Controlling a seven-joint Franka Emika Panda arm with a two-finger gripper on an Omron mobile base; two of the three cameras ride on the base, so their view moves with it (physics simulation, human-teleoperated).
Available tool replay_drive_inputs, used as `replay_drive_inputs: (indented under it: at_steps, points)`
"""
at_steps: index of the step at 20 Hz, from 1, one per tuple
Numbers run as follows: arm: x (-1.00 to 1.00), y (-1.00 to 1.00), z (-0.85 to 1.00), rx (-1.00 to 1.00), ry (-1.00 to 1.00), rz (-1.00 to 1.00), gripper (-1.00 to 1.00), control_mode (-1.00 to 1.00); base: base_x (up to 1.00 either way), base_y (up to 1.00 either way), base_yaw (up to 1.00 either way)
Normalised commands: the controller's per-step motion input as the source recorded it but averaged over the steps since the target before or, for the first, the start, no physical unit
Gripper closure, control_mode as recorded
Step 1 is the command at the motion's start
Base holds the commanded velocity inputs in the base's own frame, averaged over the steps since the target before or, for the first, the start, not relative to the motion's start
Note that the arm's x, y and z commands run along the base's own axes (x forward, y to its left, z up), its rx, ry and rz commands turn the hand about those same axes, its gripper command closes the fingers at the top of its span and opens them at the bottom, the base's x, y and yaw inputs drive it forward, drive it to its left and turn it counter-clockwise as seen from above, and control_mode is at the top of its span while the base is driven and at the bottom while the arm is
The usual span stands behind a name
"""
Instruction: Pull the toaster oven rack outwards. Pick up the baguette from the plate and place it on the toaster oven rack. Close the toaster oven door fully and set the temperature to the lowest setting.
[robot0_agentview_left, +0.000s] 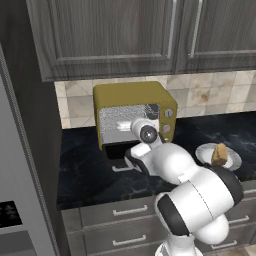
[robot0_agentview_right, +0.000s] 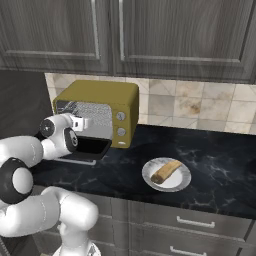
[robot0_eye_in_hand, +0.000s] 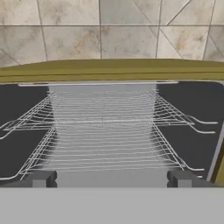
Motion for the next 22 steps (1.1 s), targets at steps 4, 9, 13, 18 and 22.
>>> replay_drive_inputs:
  at_steps: [4,9,13,18,22]
  points:
    - [0.15,0.0,-0.16,0.0,0.0,0.0,-1.0,-1.0,0.0,0.0,0.0]
    - [0.23,0.0,-0.03,0.0,0.0,0.0,-1.0,-1.0,0.0,0.0,0.0]
    - [0.28,0.0,0.0,0.0,0.0,0.0,-1.0,-1.0,0.0,0.0,0.0]
    - [0.22,0.0,-0.11,0.0,0.0,0.0,-1.0,-1.0,0.0,0.0,0.0]
    - [0.2,0.0,-0.1,0.0,0.0,0.0,-1.0,-1.0,0.0,0.0,0.0]
